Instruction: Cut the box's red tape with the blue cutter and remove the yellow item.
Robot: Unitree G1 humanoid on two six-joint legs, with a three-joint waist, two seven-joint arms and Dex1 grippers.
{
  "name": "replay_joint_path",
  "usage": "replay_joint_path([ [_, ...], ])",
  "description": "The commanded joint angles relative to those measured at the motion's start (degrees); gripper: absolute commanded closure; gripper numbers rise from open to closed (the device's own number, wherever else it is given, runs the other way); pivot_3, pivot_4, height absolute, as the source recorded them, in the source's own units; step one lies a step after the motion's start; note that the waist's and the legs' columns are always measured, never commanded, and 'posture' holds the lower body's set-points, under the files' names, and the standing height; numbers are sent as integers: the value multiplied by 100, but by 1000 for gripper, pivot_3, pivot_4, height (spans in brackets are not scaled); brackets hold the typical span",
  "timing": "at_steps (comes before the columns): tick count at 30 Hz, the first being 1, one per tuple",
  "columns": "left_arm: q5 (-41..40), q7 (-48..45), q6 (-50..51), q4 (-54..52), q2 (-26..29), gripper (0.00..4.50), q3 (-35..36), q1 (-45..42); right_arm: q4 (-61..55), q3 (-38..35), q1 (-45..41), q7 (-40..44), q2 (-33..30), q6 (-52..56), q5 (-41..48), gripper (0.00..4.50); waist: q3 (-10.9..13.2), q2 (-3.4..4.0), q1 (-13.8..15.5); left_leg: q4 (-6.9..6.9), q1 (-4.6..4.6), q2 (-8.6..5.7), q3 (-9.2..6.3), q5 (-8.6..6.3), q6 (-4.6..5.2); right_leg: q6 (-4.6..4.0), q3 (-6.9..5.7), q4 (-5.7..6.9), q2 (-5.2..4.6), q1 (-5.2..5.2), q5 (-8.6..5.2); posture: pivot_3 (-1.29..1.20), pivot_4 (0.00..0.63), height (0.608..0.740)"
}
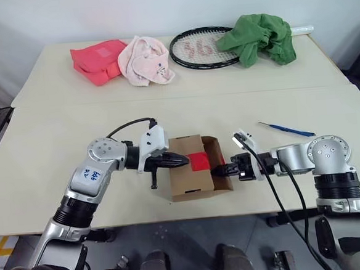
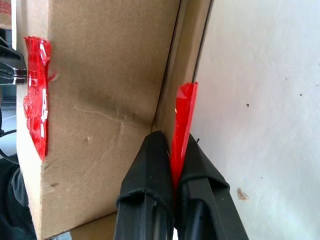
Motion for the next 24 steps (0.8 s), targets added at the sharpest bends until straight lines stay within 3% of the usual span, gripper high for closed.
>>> replay_joint_path([
  [1, 145, 106, 43, 63, 53, 4500, -31, 202, -299, -155, -212, -158, -414, 28, 346, 4473, 0, 0, 14, 1, -1, 0, 0, 0, 0, 0, 0, -1, 0, 0, 0, 0, 150, 740],
  [8, 191, 443, -173, 185, -225, 4500, -5, 404, -385, 142, -692, -580, -1340, 28, 1339, 4473, 0, 0, 100, 3, -3, 0, 2, 0, 0, 0, 0, -8, 0, 0, 0, 0, 150, 740],
  [13, 298, 778, -369, 424, -745, 4500, -158, 316, -424, 627, -1169, -884, -2068, 28, 1952, 4473, 0, 0, 157, 12, -11, -2, 2, -3, 5, 3, 0, -15, -1, 2, 2, 0, 150, 740],
  [24, 361, 916, -582, 759, -1212, 4500, -195, 227, -757, 1364, -1846, -1586, -2959, 28, 2370, 4473, 0, 0, 149, 11, -16, -2, 4, -4, 7, 3, -1, -22, -2, -1, 4, 0, 150, 740],
])
